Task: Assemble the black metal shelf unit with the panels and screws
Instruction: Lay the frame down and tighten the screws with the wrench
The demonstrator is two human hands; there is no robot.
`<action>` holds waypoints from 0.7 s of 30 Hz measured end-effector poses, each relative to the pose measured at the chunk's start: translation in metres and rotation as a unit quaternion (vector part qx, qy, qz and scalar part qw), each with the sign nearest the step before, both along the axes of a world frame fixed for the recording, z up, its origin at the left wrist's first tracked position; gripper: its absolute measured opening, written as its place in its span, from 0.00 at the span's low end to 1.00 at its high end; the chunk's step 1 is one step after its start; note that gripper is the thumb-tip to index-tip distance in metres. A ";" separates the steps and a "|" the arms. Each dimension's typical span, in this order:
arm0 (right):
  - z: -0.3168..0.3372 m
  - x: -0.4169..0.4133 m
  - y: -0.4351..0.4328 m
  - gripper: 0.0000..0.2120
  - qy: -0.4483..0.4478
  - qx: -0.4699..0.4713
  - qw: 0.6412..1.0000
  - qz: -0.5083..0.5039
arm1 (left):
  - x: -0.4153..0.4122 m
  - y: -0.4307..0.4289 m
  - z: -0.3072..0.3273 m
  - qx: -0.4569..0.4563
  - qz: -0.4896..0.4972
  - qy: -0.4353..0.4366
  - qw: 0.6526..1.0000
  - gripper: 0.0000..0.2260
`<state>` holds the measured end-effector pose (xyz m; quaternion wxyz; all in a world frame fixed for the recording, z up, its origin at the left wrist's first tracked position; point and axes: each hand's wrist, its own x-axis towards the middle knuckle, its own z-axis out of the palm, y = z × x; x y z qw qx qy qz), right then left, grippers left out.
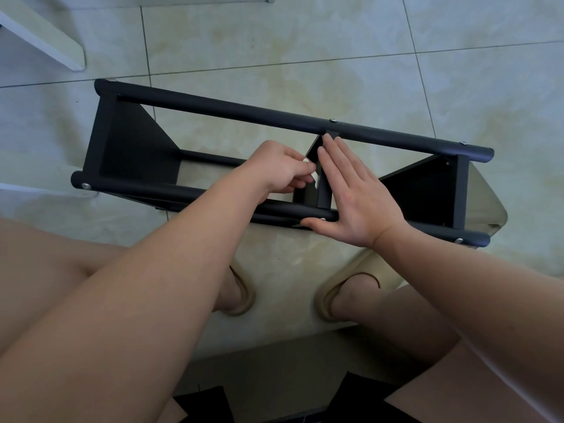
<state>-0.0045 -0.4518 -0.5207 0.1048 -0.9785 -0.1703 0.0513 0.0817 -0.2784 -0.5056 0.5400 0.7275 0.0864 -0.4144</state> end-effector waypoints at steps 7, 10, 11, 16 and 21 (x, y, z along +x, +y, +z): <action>0.000 0.000 0.001 0.52 0.001 -0.001 1.000 0.000 | -0.003 -0.006 0.002 0.020 -0.060 -0.016 0.998 0.08; 0.000 0.000 0.000 0.52 -0.004 0.001 1.000 0.000 | -0.001 -0.003 0.003 0.019 -0.065 0.001 0.998 0.07; 0.000 0.000 0.000 0.52 -0.005 0.002 1.000 0.001 | -0.001 -0.003 0.003 0.021 -0.072 0.005 0.997 0.07; 0.000 0.000 0.000 0.52 -0.005 0.004 1.000 0.000 | 0.000 -0.003 0.003 0.027 -0.082 0.006 0.996 0.07; -0.001 0.000 0.000 0.52 -0.005 0.002 1.000 0.000 | -0.002 -0.005 0.004 0.026 -0.091 -0.003 0.996 0.08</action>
